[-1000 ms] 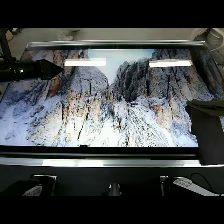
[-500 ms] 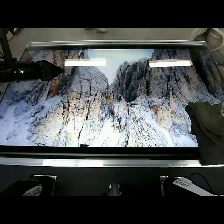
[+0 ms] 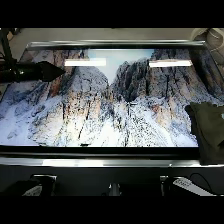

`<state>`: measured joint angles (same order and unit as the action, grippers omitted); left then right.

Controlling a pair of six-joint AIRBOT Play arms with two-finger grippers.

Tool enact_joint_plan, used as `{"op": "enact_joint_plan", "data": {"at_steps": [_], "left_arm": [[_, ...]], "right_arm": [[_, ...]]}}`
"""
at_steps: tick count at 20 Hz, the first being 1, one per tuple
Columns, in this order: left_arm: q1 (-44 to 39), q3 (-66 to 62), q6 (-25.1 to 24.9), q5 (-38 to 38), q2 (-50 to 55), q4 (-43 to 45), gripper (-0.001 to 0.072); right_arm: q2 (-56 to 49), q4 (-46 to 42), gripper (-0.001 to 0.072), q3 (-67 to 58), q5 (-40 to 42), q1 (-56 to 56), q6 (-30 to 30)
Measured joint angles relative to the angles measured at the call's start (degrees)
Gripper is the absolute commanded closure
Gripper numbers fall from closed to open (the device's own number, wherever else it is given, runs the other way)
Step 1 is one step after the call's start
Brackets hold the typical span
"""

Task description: Fold the shirts.

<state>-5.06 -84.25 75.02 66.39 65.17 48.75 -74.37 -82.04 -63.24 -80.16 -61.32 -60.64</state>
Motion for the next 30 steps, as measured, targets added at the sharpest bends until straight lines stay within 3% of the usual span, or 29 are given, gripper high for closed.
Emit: {"op": "enact_joint_plan", "data": {"at_steps": [5,7,9,10,11,12,13,17,22,30], "left_arm": [[-0.44,-1.31,2.71,-2.51,0.26,0.11,0.0685],[-2.12,-4.33,6.12,-3.08,1.79,7.26,0.0684],[-4.81,-8.55,11.63,-1.18,4.96,20.96,0.068],[-5.97,-10.19,14.05,0.46,6.75,27.71,0.0629],[-6.86,-11.52,16.02,2.23,8.74,33.94,0.0431],[-7.48,-12.46,17.59,4.66,10.75,38.56,0.0156],[-7.85,-13.0,18.78,7.32,12.61,41.66,0.007],[-8.76,-8.0,21.11,18.47,15.52,45.72,0.0072],[-8.7,-1.07,24.3,15.02,12.61,45.77,0.0084],[-8.63,0.42,25.55,12.85,11.91,45.75,0.0084]], "right_arm": [[-0.02,-1.2,0.0024,-13.46,2.6,1.55,4.04],[0.0,-1.2,0.0044,-21.4,6.43,5.46,6.1],[0.0,-1.07,0.0043,-27.02,9.2,11.72,6.8],[-0.11,-0.98,0.0039,-29.0,9.73,15.93,6.58],[-0.57,-0.96,0.0034,-30.36,9.33,20.59,5.38],[-1.4,-0.87,0.0035,-31.23,7.78,24.98,4.28],[-2.62,-0.87,0.0042,-31.95,5.38,29.66,3.34],[-7.93,0.94,0.0042,-32.72,-7.1,42.71,1.16],[-10.08,2.47,0.004,-32.2,-12.07,50.53,0.15],[-10.47,3.15,0.004,-32.13,-13.92,52.76,0.04]]}}
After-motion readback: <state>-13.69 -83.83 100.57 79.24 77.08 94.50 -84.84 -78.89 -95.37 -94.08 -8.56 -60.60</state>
